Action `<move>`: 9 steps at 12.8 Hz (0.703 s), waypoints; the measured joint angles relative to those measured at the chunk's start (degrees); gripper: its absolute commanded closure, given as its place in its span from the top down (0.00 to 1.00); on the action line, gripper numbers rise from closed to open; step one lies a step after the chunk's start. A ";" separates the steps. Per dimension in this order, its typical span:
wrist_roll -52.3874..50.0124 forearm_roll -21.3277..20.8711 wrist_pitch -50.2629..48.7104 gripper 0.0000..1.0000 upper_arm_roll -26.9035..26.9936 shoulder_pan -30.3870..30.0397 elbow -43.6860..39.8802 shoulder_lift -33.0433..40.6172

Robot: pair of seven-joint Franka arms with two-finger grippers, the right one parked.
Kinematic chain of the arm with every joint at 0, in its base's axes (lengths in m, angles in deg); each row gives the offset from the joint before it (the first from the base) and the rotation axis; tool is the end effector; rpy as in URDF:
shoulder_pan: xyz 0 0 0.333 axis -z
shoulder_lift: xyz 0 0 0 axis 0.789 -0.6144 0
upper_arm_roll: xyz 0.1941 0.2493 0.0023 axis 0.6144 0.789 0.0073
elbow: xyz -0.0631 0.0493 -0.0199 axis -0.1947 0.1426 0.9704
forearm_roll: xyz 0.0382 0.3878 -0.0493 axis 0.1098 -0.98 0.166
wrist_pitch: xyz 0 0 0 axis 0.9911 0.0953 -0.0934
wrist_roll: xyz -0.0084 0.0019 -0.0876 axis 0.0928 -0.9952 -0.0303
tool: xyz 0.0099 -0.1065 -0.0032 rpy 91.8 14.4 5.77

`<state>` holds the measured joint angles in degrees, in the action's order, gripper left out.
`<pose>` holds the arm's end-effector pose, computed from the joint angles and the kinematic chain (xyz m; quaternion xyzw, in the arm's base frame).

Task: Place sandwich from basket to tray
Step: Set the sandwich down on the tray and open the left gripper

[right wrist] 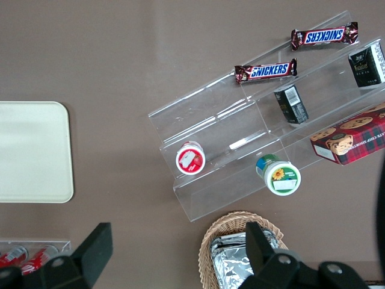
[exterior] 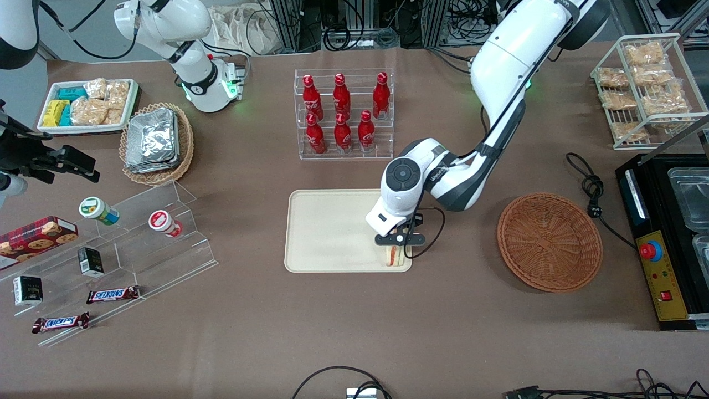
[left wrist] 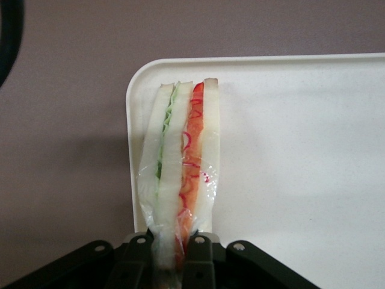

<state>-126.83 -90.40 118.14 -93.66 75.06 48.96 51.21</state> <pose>0.5406 -0.4205 0.2360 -0.9998 0.0137 -0.0036 0.0137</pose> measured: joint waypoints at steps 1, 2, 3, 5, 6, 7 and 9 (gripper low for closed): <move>-0.06 0.00 0.02 1.00 0.00 0.00 0.00 0.00; -0.11 0.00 0.05 1.00 0.00 0.01 0.00 0.00; -0.16 0.00 0.14 1.00 0.00 0.01 0.00 0.00; -0.23 -0.01 0.27 1.00 0.01 0.01 -0.09 0.06; -0.23 -0.01 0.29 1.00 0.05 0.01 -0.17 0.16; -0.23 -0.01 0.31 1.00 0.12 0.00 -0.25 0.34; -0.23 0.00 0.52 1.00 0.33 0.00 -0.46 0.98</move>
<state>-127.06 -90.40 118.66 -93.33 75.06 48.50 52.19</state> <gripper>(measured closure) 0.000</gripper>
